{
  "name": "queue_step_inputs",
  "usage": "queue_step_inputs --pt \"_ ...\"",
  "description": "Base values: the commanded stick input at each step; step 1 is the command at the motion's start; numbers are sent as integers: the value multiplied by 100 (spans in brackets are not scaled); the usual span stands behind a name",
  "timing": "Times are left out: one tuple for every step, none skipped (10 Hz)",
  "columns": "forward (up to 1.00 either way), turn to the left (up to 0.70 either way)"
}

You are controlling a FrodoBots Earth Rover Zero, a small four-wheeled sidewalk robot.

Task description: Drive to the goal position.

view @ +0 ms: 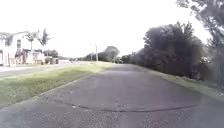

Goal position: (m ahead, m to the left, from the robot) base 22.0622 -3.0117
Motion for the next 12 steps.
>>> queue_step_inputs --pt "6 0" --pt "6 0" --pt "5 0" --pt "6 0" --pt "6 0" --pt "6 0" --pt "6 0" --pt "6 0" --pt "5 0" --pt "6 0" --pt "6 0" --pt "5 0"
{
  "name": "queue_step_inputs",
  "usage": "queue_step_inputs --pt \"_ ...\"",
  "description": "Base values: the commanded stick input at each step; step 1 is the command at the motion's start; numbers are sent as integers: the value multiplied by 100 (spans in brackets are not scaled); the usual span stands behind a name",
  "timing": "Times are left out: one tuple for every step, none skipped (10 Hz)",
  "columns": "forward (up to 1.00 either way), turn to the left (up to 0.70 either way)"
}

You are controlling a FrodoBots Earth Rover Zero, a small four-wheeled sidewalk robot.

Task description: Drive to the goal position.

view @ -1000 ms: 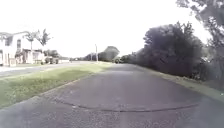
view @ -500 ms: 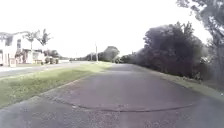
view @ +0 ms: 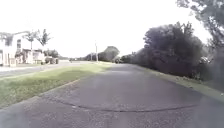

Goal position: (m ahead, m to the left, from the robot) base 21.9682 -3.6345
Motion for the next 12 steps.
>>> queue_step_inputs --pt "5 0" --pt "5 0" --pt "5 0" --pt "5 0" --pt "5 0" --pt "5 0" --pt "5 0" --pt "5 0" --pt "5 0" --pt "5 0" --pt "5 0" --pt "5 0"
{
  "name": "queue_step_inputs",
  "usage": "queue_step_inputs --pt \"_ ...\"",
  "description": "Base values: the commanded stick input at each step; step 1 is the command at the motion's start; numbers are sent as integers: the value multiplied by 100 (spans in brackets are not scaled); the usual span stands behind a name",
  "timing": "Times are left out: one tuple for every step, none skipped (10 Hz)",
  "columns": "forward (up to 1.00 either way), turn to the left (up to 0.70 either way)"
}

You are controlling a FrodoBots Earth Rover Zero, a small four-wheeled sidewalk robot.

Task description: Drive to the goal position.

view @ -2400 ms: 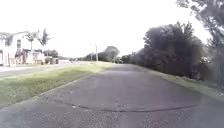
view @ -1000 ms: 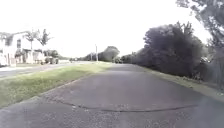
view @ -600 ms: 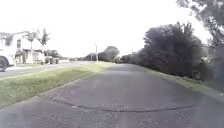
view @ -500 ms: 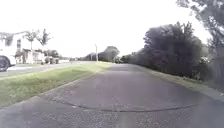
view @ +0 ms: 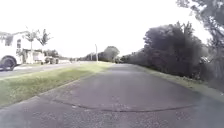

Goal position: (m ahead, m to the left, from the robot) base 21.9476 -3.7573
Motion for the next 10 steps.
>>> queue_step_inputs --pt "6 0" --pt "6 0" --pt "6 0" --pt "5 0" --pt "5 0" --pt "5 0" --pt "5 0" --pt "6 0" --pt "6 0" --pt "6 0"
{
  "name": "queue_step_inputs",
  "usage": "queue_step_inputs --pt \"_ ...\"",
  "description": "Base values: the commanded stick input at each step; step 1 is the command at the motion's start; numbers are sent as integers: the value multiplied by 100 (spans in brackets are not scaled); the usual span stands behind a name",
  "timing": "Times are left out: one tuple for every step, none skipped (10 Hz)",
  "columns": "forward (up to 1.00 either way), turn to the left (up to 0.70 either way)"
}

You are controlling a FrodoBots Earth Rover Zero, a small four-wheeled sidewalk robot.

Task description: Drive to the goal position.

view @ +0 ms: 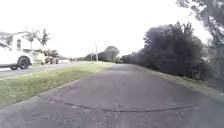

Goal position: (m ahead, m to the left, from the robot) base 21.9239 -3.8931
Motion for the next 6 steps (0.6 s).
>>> queue_step_inputs --pt "6 0" --pt "6 0" --pt "5 0" --pt "5 0" --pt "5 0" --pt "5 0"
